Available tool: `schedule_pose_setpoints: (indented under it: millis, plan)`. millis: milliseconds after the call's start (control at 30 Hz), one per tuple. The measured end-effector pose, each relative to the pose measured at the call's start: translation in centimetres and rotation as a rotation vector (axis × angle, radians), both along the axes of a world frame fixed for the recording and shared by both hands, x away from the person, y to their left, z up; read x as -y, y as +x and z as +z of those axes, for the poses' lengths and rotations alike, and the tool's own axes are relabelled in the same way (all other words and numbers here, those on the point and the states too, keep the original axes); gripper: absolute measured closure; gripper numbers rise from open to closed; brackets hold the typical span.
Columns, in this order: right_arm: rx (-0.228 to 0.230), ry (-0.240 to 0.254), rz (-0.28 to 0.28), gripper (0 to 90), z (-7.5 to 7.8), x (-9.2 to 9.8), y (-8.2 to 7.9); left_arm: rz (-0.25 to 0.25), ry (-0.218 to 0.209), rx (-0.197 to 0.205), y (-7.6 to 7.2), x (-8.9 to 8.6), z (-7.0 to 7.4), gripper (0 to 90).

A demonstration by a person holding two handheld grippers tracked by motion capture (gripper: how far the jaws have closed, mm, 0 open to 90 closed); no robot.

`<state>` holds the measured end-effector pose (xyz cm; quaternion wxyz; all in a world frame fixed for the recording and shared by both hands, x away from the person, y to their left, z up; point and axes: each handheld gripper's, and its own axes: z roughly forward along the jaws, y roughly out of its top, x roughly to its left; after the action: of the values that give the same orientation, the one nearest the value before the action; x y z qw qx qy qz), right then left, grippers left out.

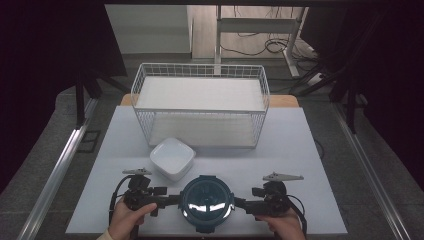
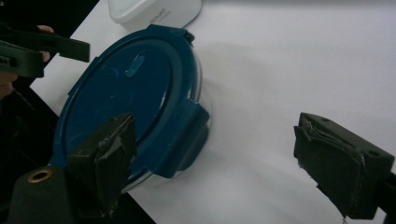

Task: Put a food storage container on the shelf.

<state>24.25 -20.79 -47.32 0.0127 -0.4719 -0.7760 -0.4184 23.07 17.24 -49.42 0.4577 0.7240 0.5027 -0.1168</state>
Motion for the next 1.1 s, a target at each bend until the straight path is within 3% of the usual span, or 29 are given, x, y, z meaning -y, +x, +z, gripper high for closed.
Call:
schedule_pose_setpoints:
  millis: [233,400,700,1000,1100]
  plan:
    - [-0.055,0.027,0.029,12.5,-0.8,-1.4,0.0,-0.026,-0.014,-0.025,0.4,1.5,-0.3,14.4]
    - [-0.082,0.030,0.044,12.1,-1.3,-2.6,0.0,-0.039,-0.050,-0.067,0.7,2.4,-0.9,14.6]
    - [-0.132,0.043,0.042,11.8,-2.2,-4.0,0.3,-0.043,-0.086,-0.125,1.1,2.9,-2.1,14.9]
    - [-0.232,0.113,0.009,12.0,-3.3,-4.5,0.4,-0.055,-0.135,-0.180,1.0,3.2,-3.2,18.0]
    - [-0.266,0.142,0.007,16.1,-3.5,-4.5,0.3,-0.047,-0.125,-0.182,0.9,3.3,-3.3,20.0]
